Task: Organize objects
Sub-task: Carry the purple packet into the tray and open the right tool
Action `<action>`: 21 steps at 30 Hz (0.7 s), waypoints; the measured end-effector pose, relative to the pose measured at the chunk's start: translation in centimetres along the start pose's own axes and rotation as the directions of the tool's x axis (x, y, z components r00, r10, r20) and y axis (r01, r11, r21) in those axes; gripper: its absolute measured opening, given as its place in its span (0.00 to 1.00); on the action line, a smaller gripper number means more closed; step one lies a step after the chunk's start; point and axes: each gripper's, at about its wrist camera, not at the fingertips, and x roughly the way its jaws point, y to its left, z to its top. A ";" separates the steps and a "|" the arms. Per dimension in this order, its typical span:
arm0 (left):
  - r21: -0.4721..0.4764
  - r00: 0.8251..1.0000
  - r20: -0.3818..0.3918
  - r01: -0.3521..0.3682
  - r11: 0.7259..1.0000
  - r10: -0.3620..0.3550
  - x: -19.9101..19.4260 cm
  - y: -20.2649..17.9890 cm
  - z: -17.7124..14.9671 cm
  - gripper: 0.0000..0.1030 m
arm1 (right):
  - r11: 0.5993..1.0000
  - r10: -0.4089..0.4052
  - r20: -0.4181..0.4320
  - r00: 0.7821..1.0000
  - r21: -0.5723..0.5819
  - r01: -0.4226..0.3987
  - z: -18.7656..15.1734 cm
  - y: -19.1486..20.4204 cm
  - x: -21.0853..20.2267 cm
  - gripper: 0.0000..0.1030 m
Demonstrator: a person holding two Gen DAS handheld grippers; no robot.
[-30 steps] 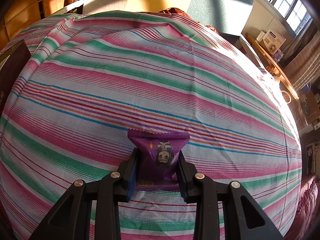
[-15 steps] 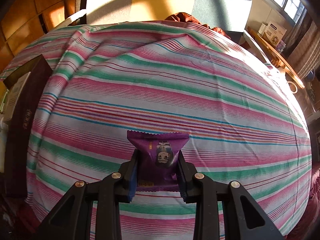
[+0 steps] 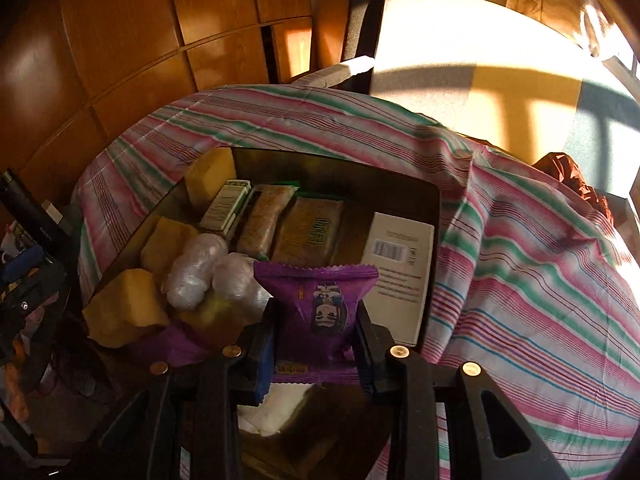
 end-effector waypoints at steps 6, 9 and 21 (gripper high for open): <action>-0.007 1.000 0.020 -0.005 1.000 0.005 -0.2 0.4 0.2 1.00 | 0.995 0.064 -0.042 0.997 -0.072 -0.067 0.0 3.3 2.6 0.34; -0.013 1.000 0.023 -0.009 1.000 0.009 -0.2 0.6 0.4 1.00 | 0.993 0.067 -0.053 0.996 -0.090 -0.072 -0.4 4.2 3.1 0.40; -0.007 0.993 0.052 -0.107 0.994 0.108 -0.9 -0.7 0.8 1.00 | 0.990 -0.137 0.131 0.982 0.049 0.132 -2.9 4.3 -1.8 0.48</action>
